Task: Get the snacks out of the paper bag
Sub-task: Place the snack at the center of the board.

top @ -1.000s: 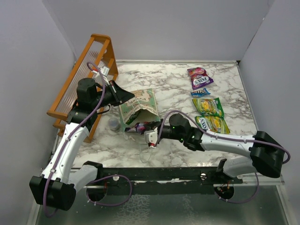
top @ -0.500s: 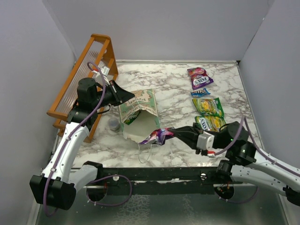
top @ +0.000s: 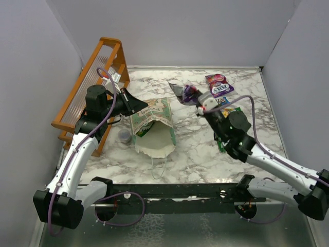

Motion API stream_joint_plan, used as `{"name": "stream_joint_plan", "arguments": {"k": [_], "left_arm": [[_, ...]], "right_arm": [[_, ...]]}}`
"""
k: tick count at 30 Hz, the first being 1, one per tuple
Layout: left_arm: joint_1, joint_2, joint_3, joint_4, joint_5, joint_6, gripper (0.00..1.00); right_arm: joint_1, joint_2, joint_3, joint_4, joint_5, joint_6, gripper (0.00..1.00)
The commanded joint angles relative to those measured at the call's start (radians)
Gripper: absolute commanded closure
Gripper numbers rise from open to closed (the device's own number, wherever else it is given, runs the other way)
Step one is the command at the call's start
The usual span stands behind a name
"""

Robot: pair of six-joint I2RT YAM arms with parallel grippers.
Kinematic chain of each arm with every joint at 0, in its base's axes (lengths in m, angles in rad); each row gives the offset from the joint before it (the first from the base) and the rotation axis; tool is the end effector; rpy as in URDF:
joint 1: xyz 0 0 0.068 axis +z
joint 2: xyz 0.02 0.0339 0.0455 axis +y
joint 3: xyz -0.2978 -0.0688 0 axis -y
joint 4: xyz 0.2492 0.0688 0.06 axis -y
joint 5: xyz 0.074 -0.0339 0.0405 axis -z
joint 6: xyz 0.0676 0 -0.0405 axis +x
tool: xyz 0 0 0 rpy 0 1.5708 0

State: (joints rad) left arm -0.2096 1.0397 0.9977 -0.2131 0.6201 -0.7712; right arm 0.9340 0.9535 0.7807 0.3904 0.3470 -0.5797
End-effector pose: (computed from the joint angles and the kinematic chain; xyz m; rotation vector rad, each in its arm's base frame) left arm 0.2320 -0.0895 0.3872 -0.0749 1.9626 -1.2326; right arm 0.1599 0.1775 0.4023 -0.7049 1.1708 0.0627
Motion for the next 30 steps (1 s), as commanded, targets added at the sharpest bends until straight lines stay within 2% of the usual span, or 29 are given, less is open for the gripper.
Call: {"name": "stream_joint_plan", "arguments": {"k": [1, 3, 6, 11, 17, 20, 30], "left_arm": [[0.004, 0.006, -0.002, 0.011, 0.007, 0.012, 1.0], [0.004, 0.013, 0.0, 0.01, 0.011, 0.013, 1.0], [0.004, 0.013, -0.003, 0.015, 0.011, 0.009, 1.0], [0.004, 0.02, 0.002, -0.003, 0.016, 0.021, 1.0], [0.004, 0.027, -0.005, 0.008, 0.028, 0.002, 1.0], [0.004, 0.034, 0.003, -0.006, 0.032, 0.007, 1.0], [0.004, 0.043, 0.04, -0.036, 0.038, 0.014, 1.0]], "right_arm": [[-0.304, 0.166, 0.147, 0.041, -0.228, 0.033, 0.99], [-0.427, 0.3, 0.216, 0.002, -0.368, 0.047, 0.99], [-0.531, 0.49, 0.272, 0.052, -0.508, -0.031, 0.99], [-0.64, 0.835, 0.455, 0.152, -0.608, -0.06, 0.99], [-0.668, 1.151, 0.736, 0.109, -0.607, -0.36, 0.99], [-0.672, 1.233, 0.808, 0.059, -0.577, -0.476, 0.99], [-0.679, 1.29, 0.877, 0.124, -0.467, -0.675, 0.99]]}}
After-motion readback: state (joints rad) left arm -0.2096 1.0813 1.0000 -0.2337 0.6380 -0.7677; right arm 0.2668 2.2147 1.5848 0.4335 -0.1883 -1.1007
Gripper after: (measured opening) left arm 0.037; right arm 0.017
